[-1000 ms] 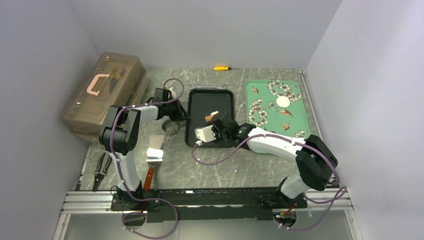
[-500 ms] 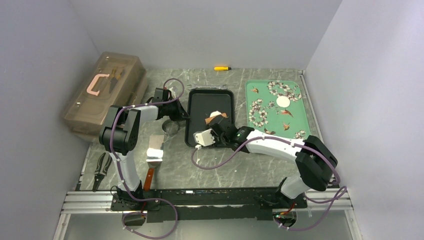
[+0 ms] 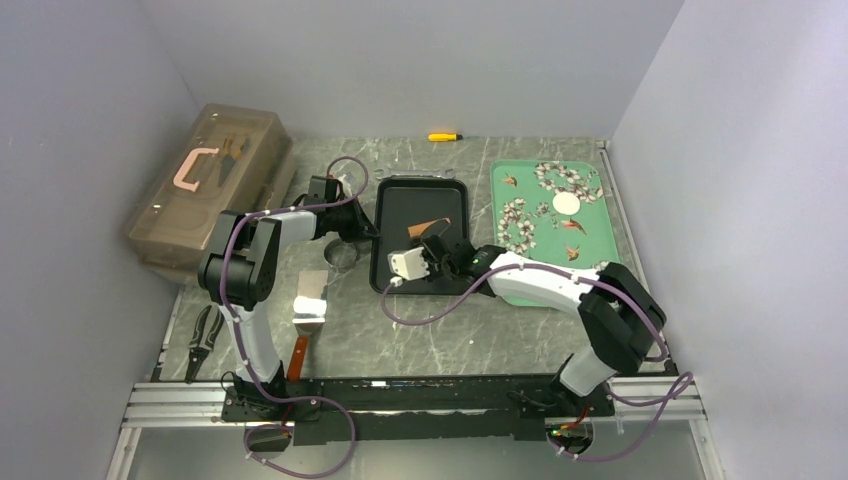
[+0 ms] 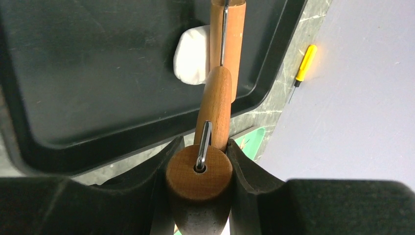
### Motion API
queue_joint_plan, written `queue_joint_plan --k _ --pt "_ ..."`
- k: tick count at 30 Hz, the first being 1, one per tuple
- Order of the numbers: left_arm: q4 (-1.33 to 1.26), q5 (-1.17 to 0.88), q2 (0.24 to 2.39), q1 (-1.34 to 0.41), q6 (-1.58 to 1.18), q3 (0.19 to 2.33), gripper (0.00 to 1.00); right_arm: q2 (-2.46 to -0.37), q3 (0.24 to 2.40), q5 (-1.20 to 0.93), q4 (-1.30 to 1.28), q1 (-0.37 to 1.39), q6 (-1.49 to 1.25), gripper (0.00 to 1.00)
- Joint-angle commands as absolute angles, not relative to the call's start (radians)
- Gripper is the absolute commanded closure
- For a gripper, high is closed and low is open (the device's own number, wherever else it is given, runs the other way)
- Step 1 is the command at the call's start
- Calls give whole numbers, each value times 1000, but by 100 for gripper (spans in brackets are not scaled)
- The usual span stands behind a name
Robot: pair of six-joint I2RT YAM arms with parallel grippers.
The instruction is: Roll out the dumpling wrappers from the dough
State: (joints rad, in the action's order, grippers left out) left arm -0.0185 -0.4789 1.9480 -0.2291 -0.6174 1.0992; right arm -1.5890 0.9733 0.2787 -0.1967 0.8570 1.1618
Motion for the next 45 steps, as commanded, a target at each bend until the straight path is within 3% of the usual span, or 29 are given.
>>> queue_joint_plan --k 1,15,24,36,45 --pt "43 -423 2007 -220 -606 1087 100 -1518 890 210 -392 892 1081 100" --pt "49 -417 2004 -217 -604 1088 100 -1643 1002 196 -344 842 1089 100" --pt "51 -419 2004 -216 -603 1091 100 -1538 901 212 -435 913 1019 100" --pt "55 -423 2010 -212 -604 1093 100 -1694 987 164 -321 789 1110 100" --pt "53 -424 2016 -209 -605 1091 100 -1610 859 228 -355 908 1044 100"
